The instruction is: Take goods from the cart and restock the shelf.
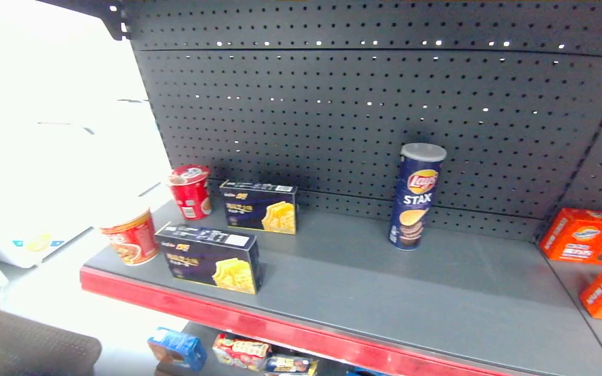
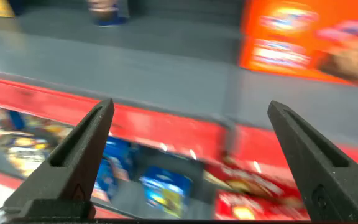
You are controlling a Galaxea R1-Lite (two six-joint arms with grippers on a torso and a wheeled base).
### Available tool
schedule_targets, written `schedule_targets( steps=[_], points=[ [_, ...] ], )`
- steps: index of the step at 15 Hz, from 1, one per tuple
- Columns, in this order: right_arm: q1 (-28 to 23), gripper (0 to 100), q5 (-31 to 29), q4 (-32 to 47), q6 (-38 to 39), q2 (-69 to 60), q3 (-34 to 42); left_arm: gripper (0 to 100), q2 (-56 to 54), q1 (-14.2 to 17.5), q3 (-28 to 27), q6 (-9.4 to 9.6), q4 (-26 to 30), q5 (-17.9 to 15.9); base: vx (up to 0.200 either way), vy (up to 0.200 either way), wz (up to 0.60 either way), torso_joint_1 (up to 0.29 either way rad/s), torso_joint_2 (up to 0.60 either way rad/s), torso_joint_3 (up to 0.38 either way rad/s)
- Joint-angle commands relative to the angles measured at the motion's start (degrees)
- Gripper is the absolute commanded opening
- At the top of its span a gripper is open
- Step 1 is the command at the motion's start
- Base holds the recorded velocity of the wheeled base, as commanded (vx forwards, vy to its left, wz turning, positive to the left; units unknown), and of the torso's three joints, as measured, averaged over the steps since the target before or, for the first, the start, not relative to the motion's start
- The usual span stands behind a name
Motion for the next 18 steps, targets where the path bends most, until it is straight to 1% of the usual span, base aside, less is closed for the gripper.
schedule_targets(
  steps=[1, 9, 15, 16, 18],
  points=[
    [0.00, 100, -0.04, -0.01, -0.01, 0.00, 0.01, 100, -0.03, 0.01, 0.00, -0.02, -0.02, 0.04, 0.000, 0.000, 0.60, 0.007, 0.01, 0.007],
    [-0.09, 100, -0.04, -0.01, 0.08, 0.00, 0.10, 100, 0.06, -0.08, 0.00, -0.02, 0.07, 0.04, 0.000, 0.000, 0.60, 0.002, 0.00, 0.002],
    [0.00, 100, 0.04, -0.01, -0.01, 0.00, 0.01, 100, 0.06, -0.08, 0.00, -0.02, 0.07, 0.04, 0.000, 0.000, 0.00, 0.000, 0.00, 0.000],
    [0.00, 100, 0.04, -0.01, -0.01, 0.00, 0.01, 100, 0.06, -0.17, 0.00, 0.42, 0.07, -0.22, 0.000, 0.000, 0.00, 0.000, 0.00, 0.000],
    [0.00, 100, 0.04, -0.01, -0.01, 0.00, 0.01, 100, 0.06, -0.17, 0.00, 0.42, 0.07, -0.39, 0.000, 0.000, 0.00, 0.000, 0.00, 0.000]
  ],
)
